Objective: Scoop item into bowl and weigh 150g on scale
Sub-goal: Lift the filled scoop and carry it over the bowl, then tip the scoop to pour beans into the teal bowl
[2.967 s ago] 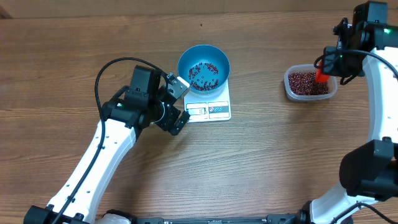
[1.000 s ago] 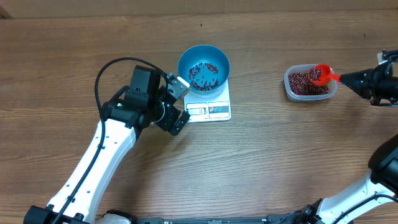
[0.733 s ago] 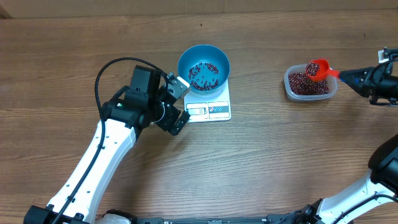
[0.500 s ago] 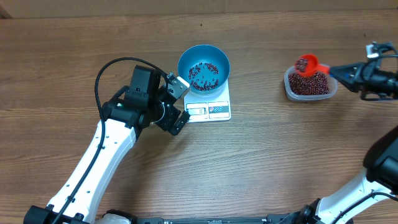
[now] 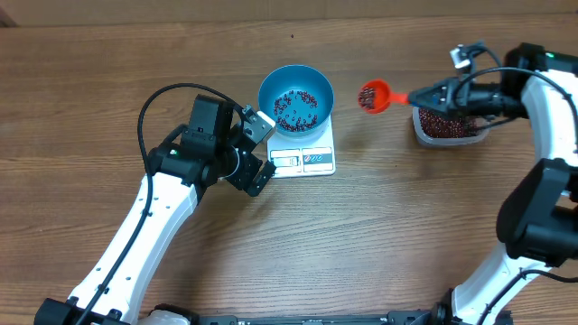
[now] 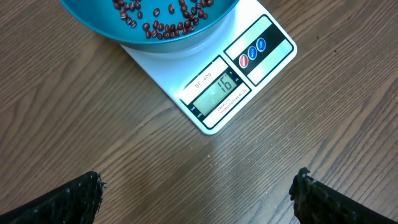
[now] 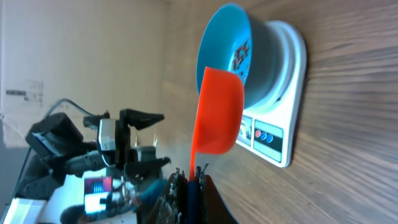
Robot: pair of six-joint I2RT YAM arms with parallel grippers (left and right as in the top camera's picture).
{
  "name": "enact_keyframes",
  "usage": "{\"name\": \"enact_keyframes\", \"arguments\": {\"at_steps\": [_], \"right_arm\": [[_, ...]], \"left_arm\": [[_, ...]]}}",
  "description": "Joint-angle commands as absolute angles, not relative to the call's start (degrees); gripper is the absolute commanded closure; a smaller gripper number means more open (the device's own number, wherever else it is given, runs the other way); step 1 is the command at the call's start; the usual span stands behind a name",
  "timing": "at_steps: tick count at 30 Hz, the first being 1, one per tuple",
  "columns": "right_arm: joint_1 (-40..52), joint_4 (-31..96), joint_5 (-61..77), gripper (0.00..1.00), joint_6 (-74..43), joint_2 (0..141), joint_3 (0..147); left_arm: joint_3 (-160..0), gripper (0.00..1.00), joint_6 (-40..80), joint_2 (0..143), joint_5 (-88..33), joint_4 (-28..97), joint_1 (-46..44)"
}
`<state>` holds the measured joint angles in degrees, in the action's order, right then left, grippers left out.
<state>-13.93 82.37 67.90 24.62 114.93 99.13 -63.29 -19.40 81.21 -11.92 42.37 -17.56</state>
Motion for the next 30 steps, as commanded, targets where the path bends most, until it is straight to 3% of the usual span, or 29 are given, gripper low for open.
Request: {"name": "enact_keyframes", "arguments": {"at_steps": [1,12,30], "right_arm": [[-9.1,80.8,63.9,0.96,18.7,115.2,103.2],[5.8,72.4,40.1,0.96,2.7,115.2,114.8],[25.1,65.8,-4.8,0.96,3.0,112.5,119.4]], "left_arm": [[-63.1,0.00,-18.9,80.0,-12.0,42.3,-17.3],[-63.1,0.00,-18.8,80.0,-12.0,42.3,-17.3],[-63.1,0.00,-18.9,80.0,-12.0,42.3,-17.3]]}}
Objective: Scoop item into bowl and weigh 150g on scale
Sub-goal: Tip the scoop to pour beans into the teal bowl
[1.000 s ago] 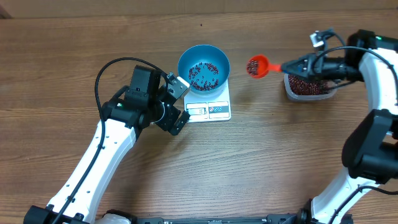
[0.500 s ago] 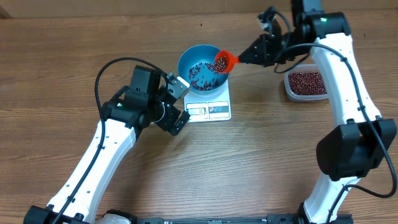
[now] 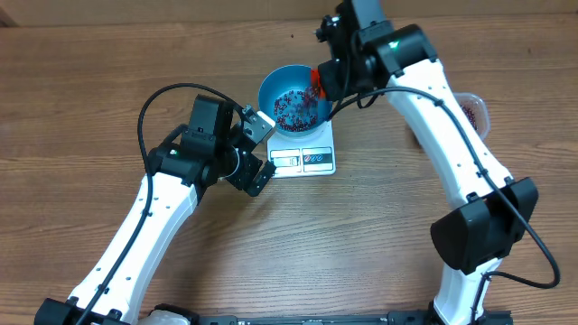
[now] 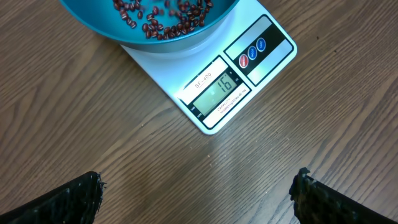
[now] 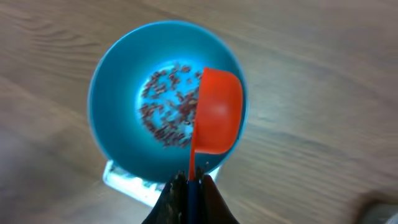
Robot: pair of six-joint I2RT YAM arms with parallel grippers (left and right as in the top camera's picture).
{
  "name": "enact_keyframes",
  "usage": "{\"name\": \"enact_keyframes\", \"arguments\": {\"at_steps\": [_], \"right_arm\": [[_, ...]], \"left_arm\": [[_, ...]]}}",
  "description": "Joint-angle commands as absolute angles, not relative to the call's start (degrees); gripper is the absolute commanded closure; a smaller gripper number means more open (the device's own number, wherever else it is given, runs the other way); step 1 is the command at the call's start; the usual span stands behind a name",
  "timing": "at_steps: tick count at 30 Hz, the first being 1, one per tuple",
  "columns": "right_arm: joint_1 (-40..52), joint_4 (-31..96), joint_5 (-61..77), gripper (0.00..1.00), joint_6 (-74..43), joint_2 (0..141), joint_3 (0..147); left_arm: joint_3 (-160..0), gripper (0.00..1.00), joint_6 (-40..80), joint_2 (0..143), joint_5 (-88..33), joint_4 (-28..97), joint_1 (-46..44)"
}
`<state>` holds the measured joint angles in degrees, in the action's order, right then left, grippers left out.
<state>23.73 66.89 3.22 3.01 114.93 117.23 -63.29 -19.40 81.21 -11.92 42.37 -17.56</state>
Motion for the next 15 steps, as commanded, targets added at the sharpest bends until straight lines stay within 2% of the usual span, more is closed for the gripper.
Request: {"name": "enact_keyframes", "arguments": {"at_steps": [1,15], "right_arm": [[25.4,65.5,-5.2,0.96,3.0,112.2,119.4],[28.1,65.4,-4.2,0.96,13.9,108.2,119.4]], "left_arm": [[-63.1,0.00,-18.9,80.0,-12.0,42.3,-17.3],[-63.1,0.00,-18.8,80.0,-12.0,42.3,-17.3]]}}
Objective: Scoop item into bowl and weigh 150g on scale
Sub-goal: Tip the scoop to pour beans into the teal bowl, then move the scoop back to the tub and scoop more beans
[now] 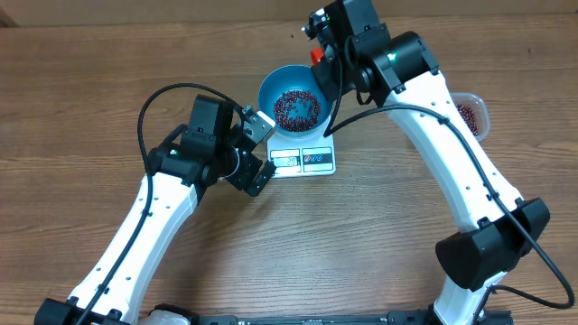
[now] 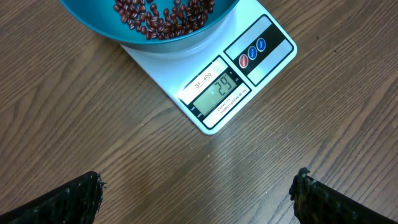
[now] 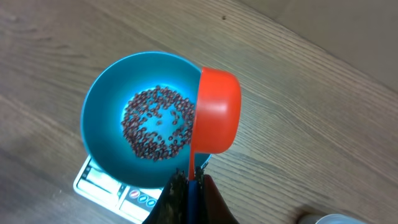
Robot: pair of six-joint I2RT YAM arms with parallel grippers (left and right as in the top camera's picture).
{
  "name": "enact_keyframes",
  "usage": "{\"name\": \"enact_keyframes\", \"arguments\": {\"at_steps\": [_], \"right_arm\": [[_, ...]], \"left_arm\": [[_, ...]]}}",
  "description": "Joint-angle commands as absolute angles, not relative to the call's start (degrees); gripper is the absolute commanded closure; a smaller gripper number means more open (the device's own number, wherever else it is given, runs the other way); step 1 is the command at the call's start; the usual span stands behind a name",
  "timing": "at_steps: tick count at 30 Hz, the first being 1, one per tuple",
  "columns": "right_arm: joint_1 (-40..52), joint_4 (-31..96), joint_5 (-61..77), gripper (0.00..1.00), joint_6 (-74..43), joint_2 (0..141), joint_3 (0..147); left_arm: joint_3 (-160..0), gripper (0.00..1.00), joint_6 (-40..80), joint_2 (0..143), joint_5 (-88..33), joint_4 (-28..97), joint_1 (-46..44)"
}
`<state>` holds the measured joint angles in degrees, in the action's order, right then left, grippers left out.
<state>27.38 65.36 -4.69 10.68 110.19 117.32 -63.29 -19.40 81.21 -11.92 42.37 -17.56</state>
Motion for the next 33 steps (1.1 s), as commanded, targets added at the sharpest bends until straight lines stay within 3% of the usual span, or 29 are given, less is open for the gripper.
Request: {"name": "enact_keyframes", "arguments": {"at_steps": [1,14,22,27,33], "right_arm": [[28.1,65.5,-3.3,0.97,14.6,108.2,119.4],[23.4,68.9,6.5,0.96,15.9,106.7,123.9],[7.0,77.3,23.2,0.96,15.9,105.6,125.0],[-4.7,82.7,18.6,0.96,15.4,105.6,124.4],[-15.6,79.9,8.5,0.96,14.7,106.5,115.9]], "left_arm": [[-63.1,0.01,-18.9,80.0,-12.0,42.3,-17.3],[-63.1,0.00,-18.8,80.0,-12.0,42.3,-17.3],[-63.1,0.00,-18.8,80.0,-12.0,42.3,-17.3],[-63.1,0.00,-18.9,80.0,-12.0,42.3,-17.3],[-63.1,0.00,-18.8,80.0,-12.0,42.3,-17.3]]}}
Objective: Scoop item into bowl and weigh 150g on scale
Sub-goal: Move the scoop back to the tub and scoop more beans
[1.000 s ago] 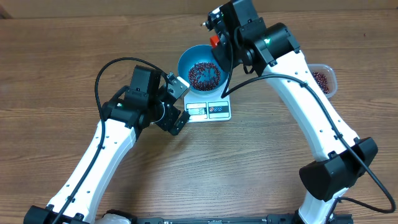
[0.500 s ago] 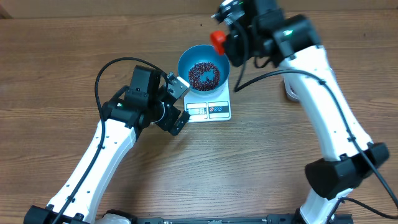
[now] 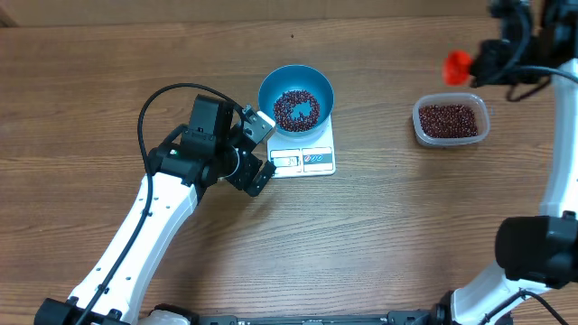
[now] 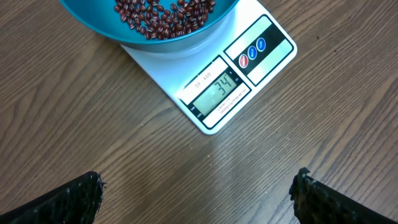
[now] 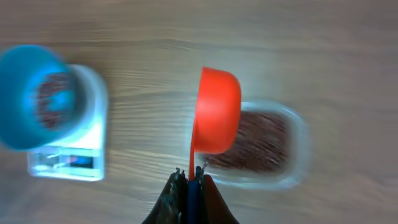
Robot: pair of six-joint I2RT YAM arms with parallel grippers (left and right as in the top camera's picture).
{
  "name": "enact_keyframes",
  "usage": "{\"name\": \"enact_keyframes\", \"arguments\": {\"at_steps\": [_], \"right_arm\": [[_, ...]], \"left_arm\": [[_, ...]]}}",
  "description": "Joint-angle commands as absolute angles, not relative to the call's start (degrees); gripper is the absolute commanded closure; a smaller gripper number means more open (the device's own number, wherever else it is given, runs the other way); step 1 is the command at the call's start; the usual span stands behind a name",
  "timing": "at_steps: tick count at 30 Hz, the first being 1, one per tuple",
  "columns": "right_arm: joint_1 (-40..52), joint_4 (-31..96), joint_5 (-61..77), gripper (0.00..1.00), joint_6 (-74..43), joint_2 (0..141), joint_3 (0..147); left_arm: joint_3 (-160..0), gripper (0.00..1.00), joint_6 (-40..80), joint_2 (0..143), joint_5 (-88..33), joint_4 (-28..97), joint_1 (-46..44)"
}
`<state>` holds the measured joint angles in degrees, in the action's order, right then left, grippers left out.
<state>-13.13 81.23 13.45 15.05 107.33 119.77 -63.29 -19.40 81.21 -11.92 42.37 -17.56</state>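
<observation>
A blue bowl (image 3: 296, 97) with a heap of red beans stands on the white scale (image 3: 312, 161). Its display (image 4: 217, 87) reads 34. My right gripper (image 3: 481, 61) is shut on the handle of the orange scoop (image 3: 456, 65), just beyond the far left corner of the clear bean container (image 3: 451, 121). In the blurred right wrist view the right gripper (image 5: 191, 177) holds the scoop (image 5: 216, 112) over the container (image 5: 261, 143), and only the scoop's outside shows. My left gripper (image 4: 199, 190) hangs open over bare wood in front of the scale, fingers (image 4: 74, 196) wide apart.
The wooden table (image 3: 379, 235) stretches around the scale and container. My left arm (image 3: 163, 208) crosses the near left part of the table, its black cable looping above it. My right arm (image 3: 555, 181) runs down the right edge.
My right gripper with the scoop was at the bowl's far rim and is now far right, by the bean container. The display rose from 29 to 34. The left arm stayed still.
First the scoop, full of beans, hung between container and bowl, and the scale read 16. Then it was tipped over the bowl, still 16. Then it stood at the bowl's rim with more beans inside, 29. Now it is back at the container, 34.
</observation>
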Motion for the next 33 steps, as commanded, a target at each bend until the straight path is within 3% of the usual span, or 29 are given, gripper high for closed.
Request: {"name": "enact_keyframes", "arguments": {"at_steps": [1,8,17,33], "right_arm": [[-16.6,78.8,7.1,0.96,14.7,106.5,114.1],[-17.6,72.1,1.5,0.96,15.1,106.7,105.6],[-11.7,67.0,-10.2,0.96,13.5,106.8,98.5],[-10.5,65.2,-11.4,0.96,13.3,109.7,93.6]], "left_arm": [[-63.1,0.00,-18.9,80.0,-12.0,42.3,-17.3],[-63.1,0.00,-18.8,80.0,-12.0,42.3,-17.3],[-63.1,0.01,-18.8,80.0,-12.0,42.3,-17.3],[-63.1,0.01,-18.8,80.0,-12.0,42.3,-17.3]]}}
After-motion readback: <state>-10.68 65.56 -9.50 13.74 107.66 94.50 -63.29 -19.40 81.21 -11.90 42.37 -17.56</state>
